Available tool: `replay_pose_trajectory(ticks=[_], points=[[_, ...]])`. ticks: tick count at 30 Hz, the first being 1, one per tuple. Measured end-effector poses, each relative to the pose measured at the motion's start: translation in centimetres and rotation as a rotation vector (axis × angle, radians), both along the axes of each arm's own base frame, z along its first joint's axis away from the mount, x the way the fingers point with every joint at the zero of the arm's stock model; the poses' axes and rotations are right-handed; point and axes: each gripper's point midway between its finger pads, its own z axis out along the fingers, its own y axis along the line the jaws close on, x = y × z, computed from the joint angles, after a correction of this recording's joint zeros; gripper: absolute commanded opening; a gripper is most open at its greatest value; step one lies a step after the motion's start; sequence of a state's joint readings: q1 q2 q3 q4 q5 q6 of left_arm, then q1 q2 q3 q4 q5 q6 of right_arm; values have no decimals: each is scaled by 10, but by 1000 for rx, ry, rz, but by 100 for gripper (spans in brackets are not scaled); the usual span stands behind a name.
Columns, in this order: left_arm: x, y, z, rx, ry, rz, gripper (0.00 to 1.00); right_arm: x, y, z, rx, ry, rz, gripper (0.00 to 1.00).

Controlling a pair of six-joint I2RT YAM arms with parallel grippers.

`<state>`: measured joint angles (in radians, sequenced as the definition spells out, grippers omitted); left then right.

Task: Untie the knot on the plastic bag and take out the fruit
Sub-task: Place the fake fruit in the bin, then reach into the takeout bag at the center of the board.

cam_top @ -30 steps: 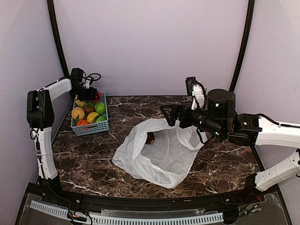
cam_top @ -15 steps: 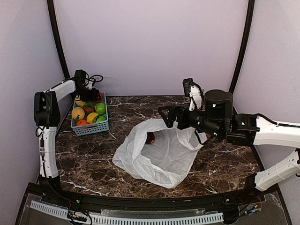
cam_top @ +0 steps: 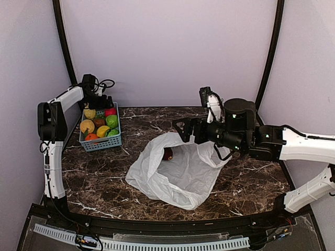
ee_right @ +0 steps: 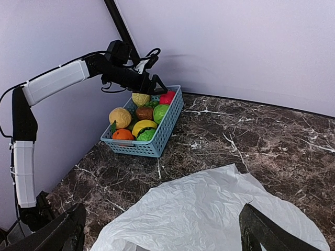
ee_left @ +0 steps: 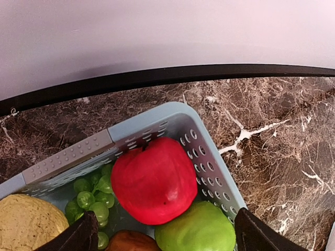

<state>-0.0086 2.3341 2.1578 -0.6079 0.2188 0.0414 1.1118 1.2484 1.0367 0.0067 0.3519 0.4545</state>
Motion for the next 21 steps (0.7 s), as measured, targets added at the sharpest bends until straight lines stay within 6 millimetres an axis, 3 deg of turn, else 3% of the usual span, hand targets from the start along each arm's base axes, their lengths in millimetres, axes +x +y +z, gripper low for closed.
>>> replay_pose_trajectory(ticks=[7, 11, 15, 21], points=[[-3, -1, -1, -3, 14, -1, 89, -1, 1, 0, 1, 2, 10, 99], [-8, -3, 13, -21, 5, -2, 88, -2, 2, 0, 2, 3, 17, 99], [-30, -8, 54, -74, -37, 8, 88, -5, 4, 0, 5, 7, 38, 99], [-110, -20, 135, -199, -162, 22, 88, -15, 2, 7, 31, 10, 90, 95]])
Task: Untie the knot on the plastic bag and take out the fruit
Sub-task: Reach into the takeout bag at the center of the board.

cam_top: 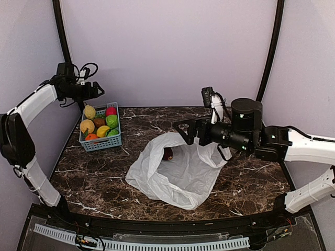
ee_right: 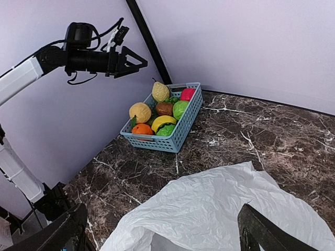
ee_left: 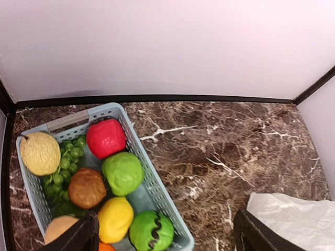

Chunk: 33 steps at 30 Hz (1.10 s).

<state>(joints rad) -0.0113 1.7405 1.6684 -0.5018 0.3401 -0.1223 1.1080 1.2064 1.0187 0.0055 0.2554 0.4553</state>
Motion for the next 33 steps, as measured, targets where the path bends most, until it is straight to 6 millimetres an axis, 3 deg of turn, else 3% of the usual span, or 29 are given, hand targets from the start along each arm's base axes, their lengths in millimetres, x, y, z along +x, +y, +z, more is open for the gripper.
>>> replay_pose_trajectory(ticks=[3, 6, 10, 13, 18, 23, 29, 33], points=[[-49, -13, 27, -52, -60, -11, 87, -7, -3, -1, 9, 9, 31, 93], [-95, -39, 37, -85, -88, -63, 88, -14, -5, -10, -1, 31, 60, 90], [-147, -74, 23, -141, -51, -143, 87, -23, -10, -32, -27, 79, 84, 86], [-176, -85, 4, -173, 3, -161, 87, -29, -13, -51, -46, 121, 94, 83], [-202, -105, -9, -218, 55, -194, 86, -38, -15, -78, -74, 190, 105, 76], [-224, -144, -20, -241, 105, -299, 86, -45, -15, -97, -79, 249, 101, 70], [-238, -184, -25, -281, 120, -395, 86, -49, -21, -125, -94, 318, 74, 60], [-239, -206, -42, -296, 163, -426, 86, -52, -24, -143, -105, 355, 59, 53]])
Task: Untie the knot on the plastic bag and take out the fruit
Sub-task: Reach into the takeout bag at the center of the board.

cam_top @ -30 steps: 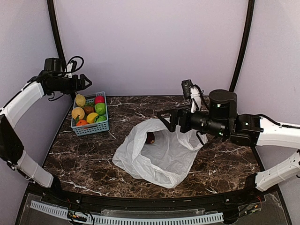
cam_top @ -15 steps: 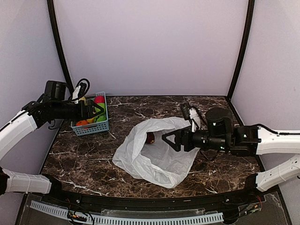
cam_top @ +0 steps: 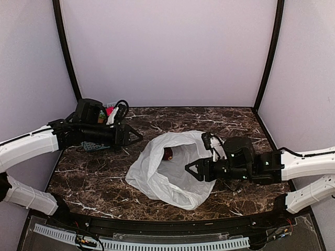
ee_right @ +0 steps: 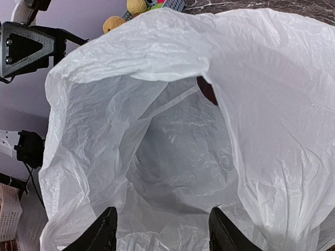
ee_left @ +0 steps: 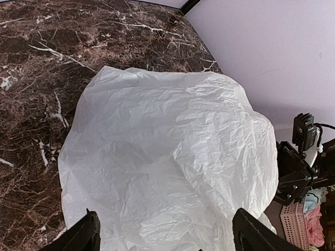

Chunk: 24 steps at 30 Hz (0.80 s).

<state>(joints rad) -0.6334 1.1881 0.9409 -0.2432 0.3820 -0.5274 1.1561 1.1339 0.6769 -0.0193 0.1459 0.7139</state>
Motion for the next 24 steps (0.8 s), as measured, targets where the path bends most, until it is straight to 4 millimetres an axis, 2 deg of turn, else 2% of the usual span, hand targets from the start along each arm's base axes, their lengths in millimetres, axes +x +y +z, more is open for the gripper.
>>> replay_pose_trajectory(ticks=[5, 12, 24], points=[[4, -19, -21, 9, 42, -19, 87, 0, 7, -23, -44, 26, 3, 44], [17, -27, -39, 25, 69, -7, 87, -10, 28, -63, -153, 72, 58, 41], [44, -42, -45, 60, 54, 3, 89, -31, 43, -76, -179, 93, 124, 40]])
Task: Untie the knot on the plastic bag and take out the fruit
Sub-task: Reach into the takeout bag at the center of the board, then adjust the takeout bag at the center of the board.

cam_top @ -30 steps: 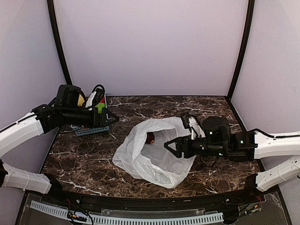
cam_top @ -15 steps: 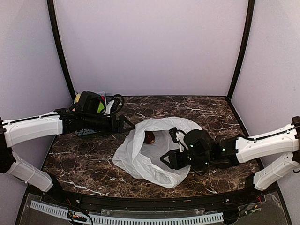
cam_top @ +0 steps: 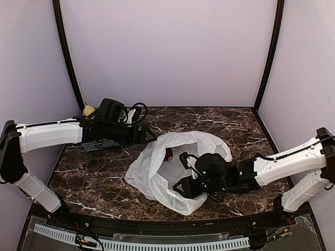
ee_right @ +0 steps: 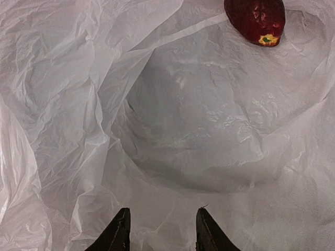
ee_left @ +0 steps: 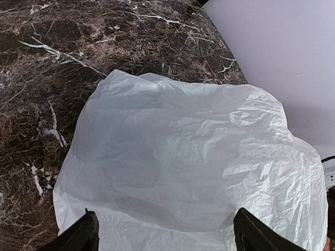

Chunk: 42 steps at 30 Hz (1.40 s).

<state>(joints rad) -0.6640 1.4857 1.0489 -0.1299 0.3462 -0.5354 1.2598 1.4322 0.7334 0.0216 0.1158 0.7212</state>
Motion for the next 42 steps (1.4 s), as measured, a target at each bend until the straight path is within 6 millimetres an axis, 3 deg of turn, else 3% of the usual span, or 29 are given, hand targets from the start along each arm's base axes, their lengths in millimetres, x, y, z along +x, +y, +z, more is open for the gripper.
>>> replay_pose_trajectory(ticks=[9, 17, 28, 36, 42], points=[[30, -1, -12, 26, 11, 19, 89, 3, 3, -7, -12, 29, -32, 48], [53, -14, -30, 30, 50, -12, 89, 51, -1, -9, 4, 54, -149, 59], [64, -38, -72, 26, 148, -78, 88, 79, -2, -18, 20, 77, -194, 72], [54, -52, -87, 24, 182, -132, 74, 86, -8, -22, 34, 79, -224, 82], [16, -76, -95, 30, 192, -229, 66, 80, -37, -34, 12, 84, -256, 83]])
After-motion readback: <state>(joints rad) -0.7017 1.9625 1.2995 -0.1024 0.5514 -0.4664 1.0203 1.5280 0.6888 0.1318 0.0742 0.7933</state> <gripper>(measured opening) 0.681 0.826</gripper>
